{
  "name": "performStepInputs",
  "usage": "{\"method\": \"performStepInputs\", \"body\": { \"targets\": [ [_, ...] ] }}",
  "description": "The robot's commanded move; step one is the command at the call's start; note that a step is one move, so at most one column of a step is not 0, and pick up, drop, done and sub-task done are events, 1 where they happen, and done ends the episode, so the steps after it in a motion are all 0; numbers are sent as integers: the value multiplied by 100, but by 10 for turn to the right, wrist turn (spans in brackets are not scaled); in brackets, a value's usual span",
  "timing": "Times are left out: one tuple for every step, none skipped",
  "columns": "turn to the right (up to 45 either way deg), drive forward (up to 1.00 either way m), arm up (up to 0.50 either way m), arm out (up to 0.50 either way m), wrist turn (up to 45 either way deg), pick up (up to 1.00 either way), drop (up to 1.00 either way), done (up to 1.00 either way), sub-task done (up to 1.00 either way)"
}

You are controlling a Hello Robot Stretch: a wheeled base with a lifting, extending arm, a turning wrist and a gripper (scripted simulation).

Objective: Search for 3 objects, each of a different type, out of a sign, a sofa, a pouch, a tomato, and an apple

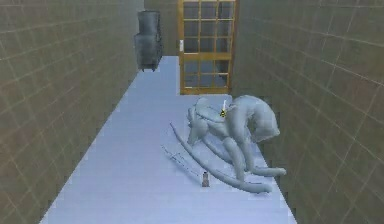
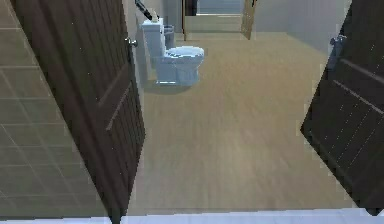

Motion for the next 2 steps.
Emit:
{"method": "performStepInputs", "body": {
  "targets": [
    [-210, 0, 0, 0, 0, 0, 0, 0, 0],
    [-30, 0, 0, 0, 0, 0, 0, 0, 0]
  ]
}}
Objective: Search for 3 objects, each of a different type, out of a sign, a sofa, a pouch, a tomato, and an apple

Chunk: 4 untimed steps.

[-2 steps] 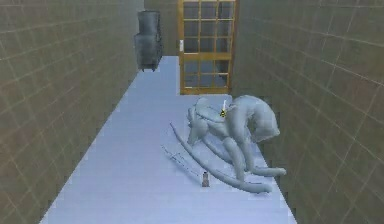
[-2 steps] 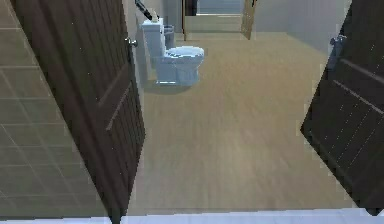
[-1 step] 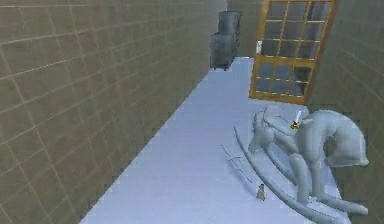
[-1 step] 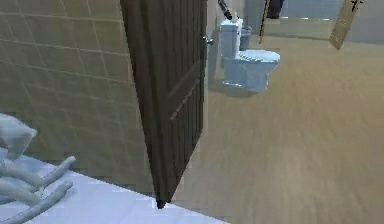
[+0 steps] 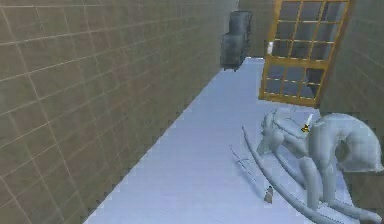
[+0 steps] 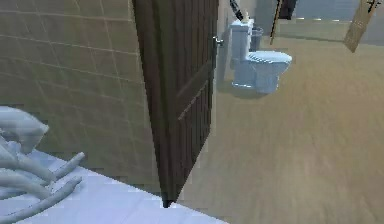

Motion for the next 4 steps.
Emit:
{"method": "performStepInputs", "body": {
  "targets": [
    [450, 0, 0, 0, 0, 0, 0, 0, 0],
    [450, 0, 0, 0, 0, 0, 0, 0, 0],
    [180, 0, 0, 0, 0, 0, 0, 0, 0],
    [0, 10, 0, 0, 0, 0, 0, 0, 0]
  ]
}}
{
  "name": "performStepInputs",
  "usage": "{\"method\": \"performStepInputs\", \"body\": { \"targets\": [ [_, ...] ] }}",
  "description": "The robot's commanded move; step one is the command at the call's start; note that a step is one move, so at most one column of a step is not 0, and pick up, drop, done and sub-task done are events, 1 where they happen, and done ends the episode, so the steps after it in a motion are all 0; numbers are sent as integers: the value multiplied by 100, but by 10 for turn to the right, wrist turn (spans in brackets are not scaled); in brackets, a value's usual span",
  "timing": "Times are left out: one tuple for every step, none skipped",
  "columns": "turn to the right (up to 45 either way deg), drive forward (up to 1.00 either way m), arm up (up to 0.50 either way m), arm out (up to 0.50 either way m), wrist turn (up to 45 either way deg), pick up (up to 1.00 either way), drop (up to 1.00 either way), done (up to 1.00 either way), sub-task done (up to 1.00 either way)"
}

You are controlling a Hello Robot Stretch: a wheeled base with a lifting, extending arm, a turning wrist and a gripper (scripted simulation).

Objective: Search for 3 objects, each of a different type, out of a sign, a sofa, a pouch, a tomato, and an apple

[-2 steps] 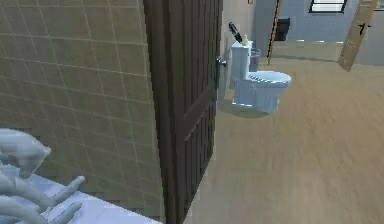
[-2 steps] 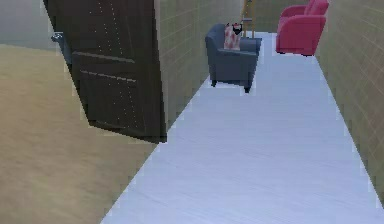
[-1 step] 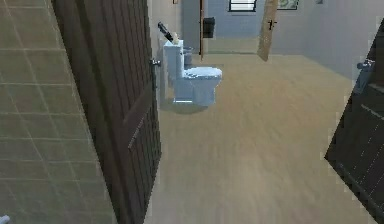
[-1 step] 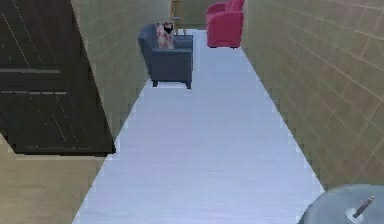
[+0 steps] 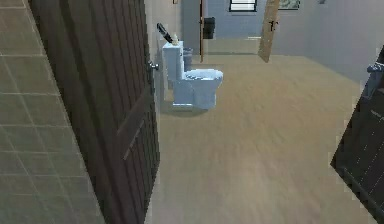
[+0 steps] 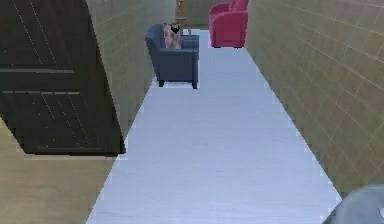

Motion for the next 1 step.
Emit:
{"method": "performStepInputs", "body": {
  "targets": [
    [-330, 0, 0, 0, 0, 0, 0, 0, 0]
  ]
}}
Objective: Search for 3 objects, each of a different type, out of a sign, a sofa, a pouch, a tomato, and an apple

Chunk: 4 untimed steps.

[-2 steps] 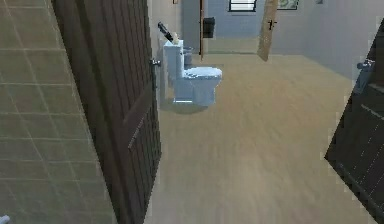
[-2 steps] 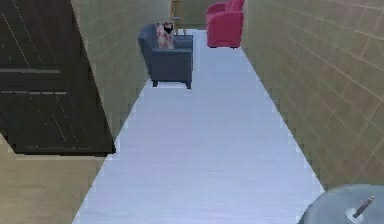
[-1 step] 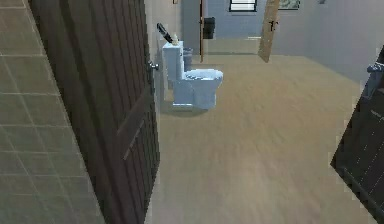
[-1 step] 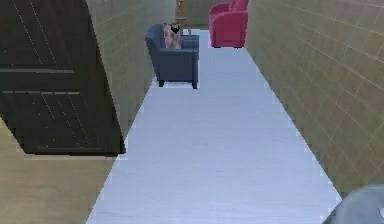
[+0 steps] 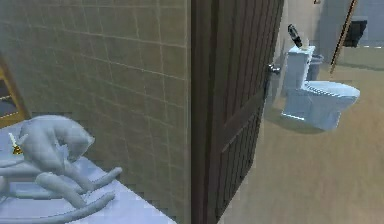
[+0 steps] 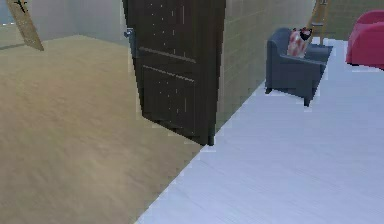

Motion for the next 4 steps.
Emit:
{"method": "performStepInputs", "body": {
  "targets": [
    [0, 20, 0, 0, 0, 0, 0, 0, 0],
    [-450, 0, 0, 0, 0, 0, 0, 0, 0],
    [-450, 0, 0, 0, 0, 0, 0, 0, 0],
    [-90, 0, 0, 0, 0, 0, 0, 0, 0]
  ]
}}
